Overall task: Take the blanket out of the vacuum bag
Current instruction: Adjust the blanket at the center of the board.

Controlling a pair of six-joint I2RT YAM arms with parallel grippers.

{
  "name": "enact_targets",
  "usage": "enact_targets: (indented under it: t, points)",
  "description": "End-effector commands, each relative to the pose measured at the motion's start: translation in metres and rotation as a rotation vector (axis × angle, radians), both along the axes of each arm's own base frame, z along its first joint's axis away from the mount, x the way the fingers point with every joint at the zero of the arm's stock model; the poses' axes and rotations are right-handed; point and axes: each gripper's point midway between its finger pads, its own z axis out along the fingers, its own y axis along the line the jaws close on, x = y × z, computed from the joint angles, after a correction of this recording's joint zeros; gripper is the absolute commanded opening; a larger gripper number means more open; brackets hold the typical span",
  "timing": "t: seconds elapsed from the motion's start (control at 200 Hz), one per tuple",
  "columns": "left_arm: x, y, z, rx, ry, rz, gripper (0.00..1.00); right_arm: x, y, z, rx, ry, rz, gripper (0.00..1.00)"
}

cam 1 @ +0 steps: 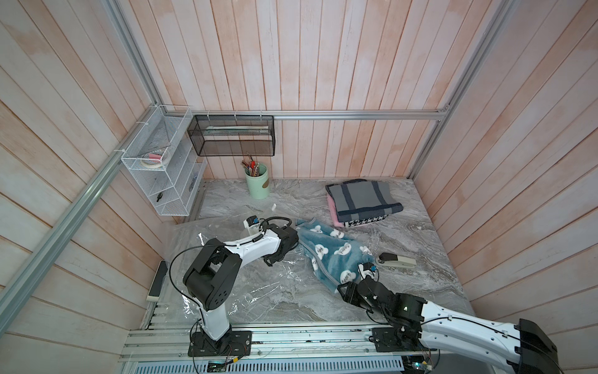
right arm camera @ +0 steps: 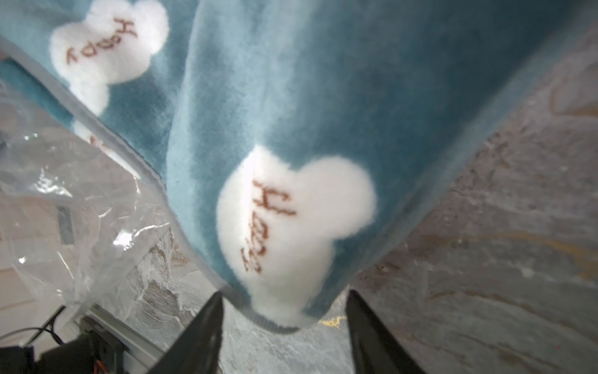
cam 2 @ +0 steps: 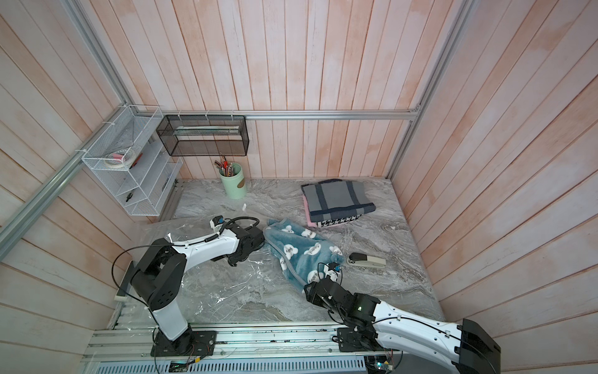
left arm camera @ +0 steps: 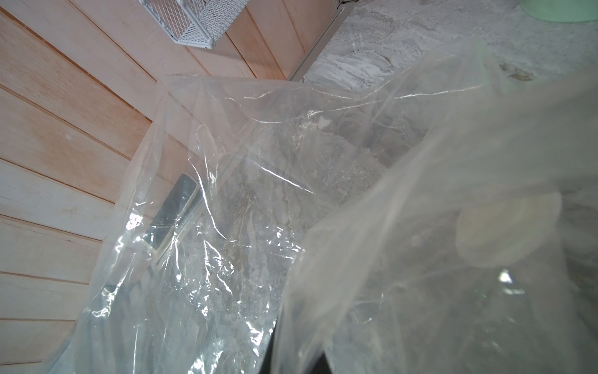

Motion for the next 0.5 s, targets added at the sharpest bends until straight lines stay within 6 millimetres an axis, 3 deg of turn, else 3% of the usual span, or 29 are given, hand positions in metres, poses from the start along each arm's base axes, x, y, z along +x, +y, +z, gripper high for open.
enact_targets:
  t: [0.0,0.095,0.235,0.495]
  points:
    - [0.000,0.001,0.000,0.014,-0.006,-0.003,0.00,0.005,0.001,0.000,0.007,-0.032,-0.010,0.25]
    - [-0.001,0.002,-0.001,0.013,-0.006,0.000,0.00,0.005,0.005,0.002,0.004,-0.038,0.010,0.00]
    - [-0.002,0.003,-0.001,0.015,-0.004,0.001,0.00,0.007,0.013,0.014,0.023,-0.059,0.037,0.00]
    - [-0.004,0.006,0.000,0.018,-0.011,0.008,0.00,0.012,0.035,0.053,0.105,-0.108,0.083,0.00]
